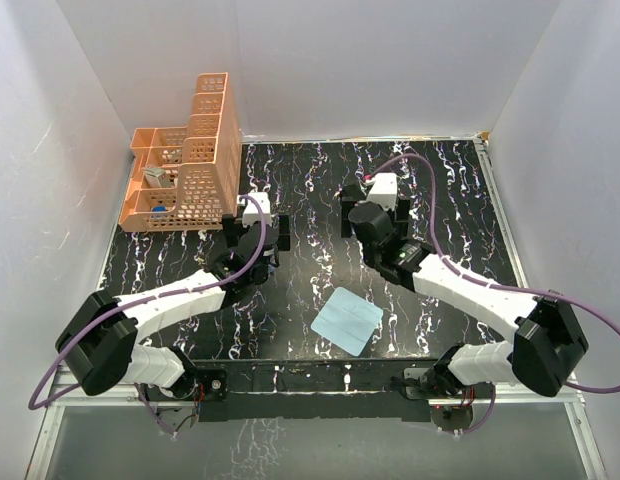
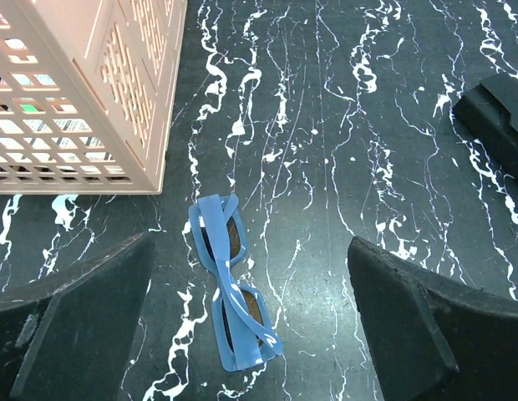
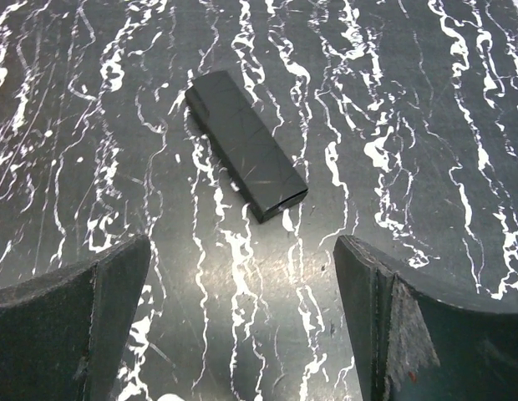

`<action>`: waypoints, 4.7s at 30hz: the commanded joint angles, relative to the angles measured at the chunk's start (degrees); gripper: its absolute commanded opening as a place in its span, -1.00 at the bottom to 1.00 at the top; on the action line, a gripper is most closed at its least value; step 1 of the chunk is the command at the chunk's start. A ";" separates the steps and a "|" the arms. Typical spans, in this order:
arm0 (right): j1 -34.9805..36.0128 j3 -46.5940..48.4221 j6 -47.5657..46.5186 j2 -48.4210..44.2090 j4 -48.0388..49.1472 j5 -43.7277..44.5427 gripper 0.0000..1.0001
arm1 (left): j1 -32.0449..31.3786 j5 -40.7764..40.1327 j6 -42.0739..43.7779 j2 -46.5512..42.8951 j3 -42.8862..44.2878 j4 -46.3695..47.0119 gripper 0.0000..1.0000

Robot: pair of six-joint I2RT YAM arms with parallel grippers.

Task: Organize the sunglasses
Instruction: Open the sunglasses case at the center of the board.

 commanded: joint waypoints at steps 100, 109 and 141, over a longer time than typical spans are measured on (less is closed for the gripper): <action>-22.00 25.49 -2.62 38.29 -4.70 -0.24 -0.22 | 1.13 7.67 -10.81 6.66 -2.69 -1.44 0.97; -23.70 25.69 -2.02 41.31 -4.96 -2.00 -0.21 | 1.12 8.34 -10.88 6.79 -2.66 -1.59 0.97; -26.30 22.83 1.72 30.19 -4.95 -6.12 -0.09 | 1.13 8.88 -10.61 6.93 -2.27 -1.28 0.97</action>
